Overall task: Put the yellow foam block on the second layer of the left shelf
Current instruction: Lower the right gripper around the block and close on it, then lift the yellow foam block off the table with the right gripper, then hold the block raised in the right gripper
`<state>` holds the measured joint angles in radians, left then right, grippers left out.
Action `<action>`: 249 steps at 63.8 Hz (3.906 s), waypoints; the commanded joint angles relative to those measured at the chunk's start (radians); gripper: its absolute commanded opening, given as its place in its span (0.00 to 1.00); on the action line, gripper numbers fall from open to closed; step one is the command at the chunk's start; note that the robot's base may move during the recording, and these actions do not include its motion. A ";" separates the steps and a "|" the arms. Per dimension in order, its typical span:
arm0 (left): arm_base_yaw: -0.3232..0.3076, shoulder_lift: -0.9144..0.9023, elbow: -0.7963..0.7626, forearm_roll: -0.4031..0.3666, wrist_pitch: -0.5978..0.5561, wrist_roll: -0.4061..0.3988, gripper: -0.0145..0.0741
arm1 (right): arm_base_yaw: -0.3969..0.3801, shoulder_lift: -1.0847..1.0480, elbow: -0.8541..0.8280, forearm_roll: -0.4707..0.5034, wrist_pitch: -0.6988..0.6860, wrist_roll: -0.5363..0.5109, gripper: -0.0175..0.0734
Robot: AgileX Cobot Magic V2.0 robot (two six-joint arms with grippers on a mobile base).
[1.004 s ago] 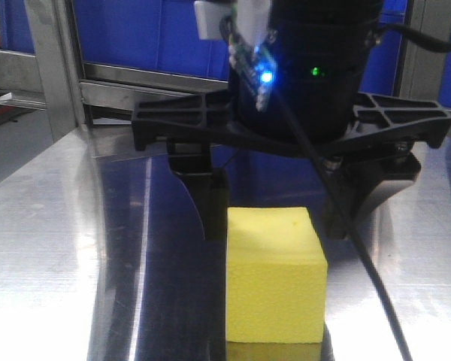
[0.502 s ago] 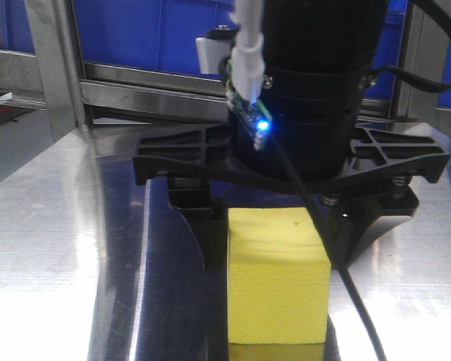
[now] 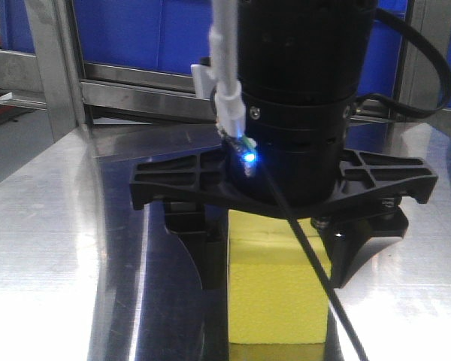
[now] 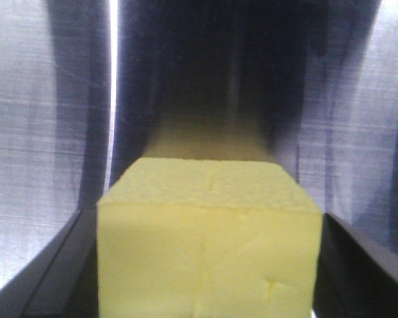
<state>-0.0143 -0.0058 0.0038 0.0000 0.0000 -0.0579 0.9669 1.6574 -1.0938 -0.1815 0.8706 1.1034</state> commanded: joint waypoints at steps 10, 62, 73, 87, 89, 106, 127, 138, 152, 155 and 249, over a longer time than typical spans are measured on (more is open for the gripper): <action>0.001 -0.020 0.027 -0.006 -0.082 -0.003 0.30 | -0.005 -0.036 -0.021 -0.017 -0.011 -0.001 0.89; 0.001 -0.020 0.027 -0.006 -0.082 -0.003 0.30 | -0.009 -0.089 -0.021 -0.030 -0.028 -0.051 0.76; 0.001 -0.020 0.027 -0.006 -0.082 -0.003 0.30 | -0.056 -0.156 -0.021 -0.028 -0.016 -0.236 0.76; 0.001 -0.020 0.027 -0.006 -0.082 -0.003 0.30 | -0.179 -0.246 -0.020 -0.026 0.016 -0.435 0.76; 0.001 -0.020 0.027 -0.006 -0.082 -0.003 0.30 | -0.198 -0.259 -0.019 -0.025 0.016 -0.447 0.76; 0.001 -0.020 0.027 -0.006 -0.082 -0.003 0.30 | -0.397 -0.424 0.113 0.042 -0.076 -0.633 0.76; 0.001 -0.020 0.027 -0.006 -0.082 -0.003 0.30 | -0.630 -0.702 0.426 0.201 -0.352 -0.832 0.76; 0.001 -0.020 0.027 -0.006 -0.082 -0.003 0.30 | -0.732 -0.843 0.575 0.224 -0.493 -0.912 0.76; 0.001 -0.020 0.027 -0.006 -0.082 -0.003 0.30 | -0.821 -1.029 0.685 0.223 -0.585 -0.999 0.76; 0.001 -0.020 0.027 -0.006 -0.082 -0.003 0.30 | -0.835 -1.077 0.696 0.222 -0.593 -1.016 0.76; 0.001 -0.020 0.027 -0.006 -0.082 -0.003 0.30 | -0.874 -1.452 0.794 0.200 -0.822 -1.103 0.76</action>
<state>-0.0143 -0.0058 0.0038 0.0000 0.0000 -0.0579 0.0982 0.1988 -0.2721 0.0288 0.1483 0.0068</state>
